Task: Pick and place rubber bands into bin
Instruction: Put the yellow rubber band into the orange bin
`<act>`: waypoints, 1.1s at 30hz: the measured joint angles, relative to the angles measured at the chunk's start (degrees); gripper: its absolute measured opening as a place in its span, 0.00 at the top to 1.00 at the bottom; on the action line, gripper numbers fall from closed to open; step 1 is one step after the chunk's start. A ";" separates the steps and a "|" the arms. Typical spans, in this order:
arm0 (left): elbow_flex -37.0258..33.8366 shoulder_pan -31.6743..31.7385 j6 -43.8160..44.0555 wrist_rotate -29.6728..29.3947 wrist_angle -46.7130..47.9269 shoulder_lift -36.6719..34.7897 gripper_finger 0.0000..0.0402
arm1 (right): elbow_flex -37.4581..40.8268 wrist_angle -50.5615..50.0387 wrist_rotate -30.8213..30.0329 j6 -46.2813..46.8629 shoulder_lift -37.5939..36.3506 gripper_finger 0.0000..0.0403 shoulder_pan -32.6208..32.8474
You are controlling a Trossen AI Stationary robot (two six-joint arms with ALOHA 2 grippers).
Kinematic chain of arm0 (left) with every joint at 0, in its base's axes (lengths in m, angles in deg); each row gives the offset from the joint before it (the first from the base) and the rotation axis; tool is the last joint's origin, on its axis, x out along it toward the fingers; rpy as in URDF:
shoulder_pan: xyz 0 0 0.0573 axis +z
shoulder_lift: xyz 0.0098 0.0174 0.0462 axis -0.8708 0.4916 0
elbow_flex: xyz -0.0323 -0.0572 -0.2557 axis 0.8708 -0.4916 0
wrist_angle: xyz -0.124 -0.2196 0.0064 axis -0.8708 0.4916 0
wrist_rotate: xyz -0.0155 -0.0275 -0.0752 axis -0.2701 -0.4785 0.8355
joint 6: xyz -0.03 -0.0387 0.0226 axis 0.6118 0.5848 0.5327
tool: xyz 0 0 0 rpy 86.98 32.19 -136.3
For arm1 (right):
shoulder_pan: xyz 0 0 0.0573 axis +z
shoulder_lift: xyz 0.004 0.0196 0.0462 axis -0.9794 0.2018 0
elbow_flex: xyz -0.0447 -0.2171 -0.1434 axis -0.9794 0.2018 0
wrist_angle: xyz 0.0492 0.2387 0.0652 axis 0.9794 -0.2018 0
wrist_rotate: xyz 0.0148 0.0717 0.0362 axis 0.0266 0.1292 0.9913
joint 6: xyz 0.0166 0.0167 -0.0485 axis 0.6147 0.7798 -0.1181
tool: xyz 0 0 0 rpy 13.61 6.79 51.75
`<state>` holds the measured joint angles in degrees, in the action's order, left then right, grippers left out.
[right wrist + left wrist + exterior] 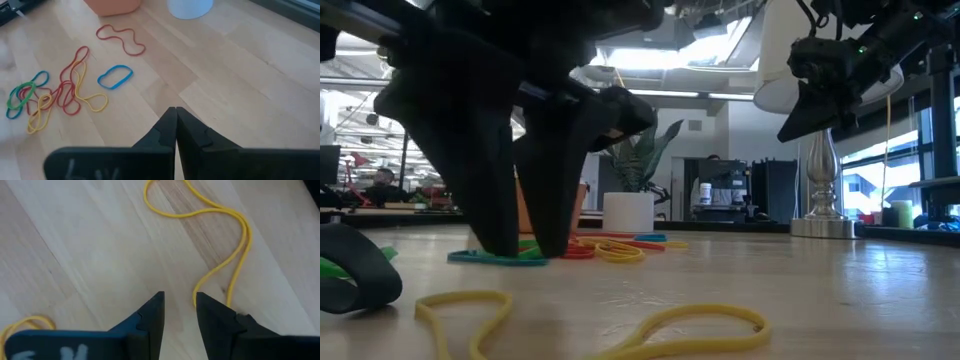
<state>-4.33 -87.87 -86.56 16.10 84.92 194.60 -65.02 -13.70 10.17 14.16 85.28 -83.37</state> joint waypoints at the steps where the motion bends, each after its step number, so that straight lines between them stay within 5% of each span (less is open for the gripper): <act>1: 0.09 0.00 0.00 0.57 0.47 -0.02 0.74 | 0.00 0.00 0.01 0.00 0.00 0.97 0.00; 9: 0.15 -1.49 0.00 2.99 0.69 0.20 0.74 | 0.00 0.00 -0.02 -0.13 0.00 0.97 0.00; 18: 0.24 -2.12 -0.07 -1.33 -0.20 3.48 0.74 | 0.00 -0.05 -0.02 -0.37 0.00 0.97 0.00; 25: 0.17 -0.75 3.49 0.76 0.30 2.95 0.97 | 0.00 -0.11 -0.02 -1.84 0.00 0.97 0.02; 33: -0.15 0.80 4.72 0.83 12.13 -3.96 1.00 | 0.00 -0.04 -0.17 -3.04 0.00 0.97 0.00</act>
<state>-4.49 -87.07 -81.84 16.93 97.05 190.64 -65.02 -13.75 10.00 11.12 85.28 -83.37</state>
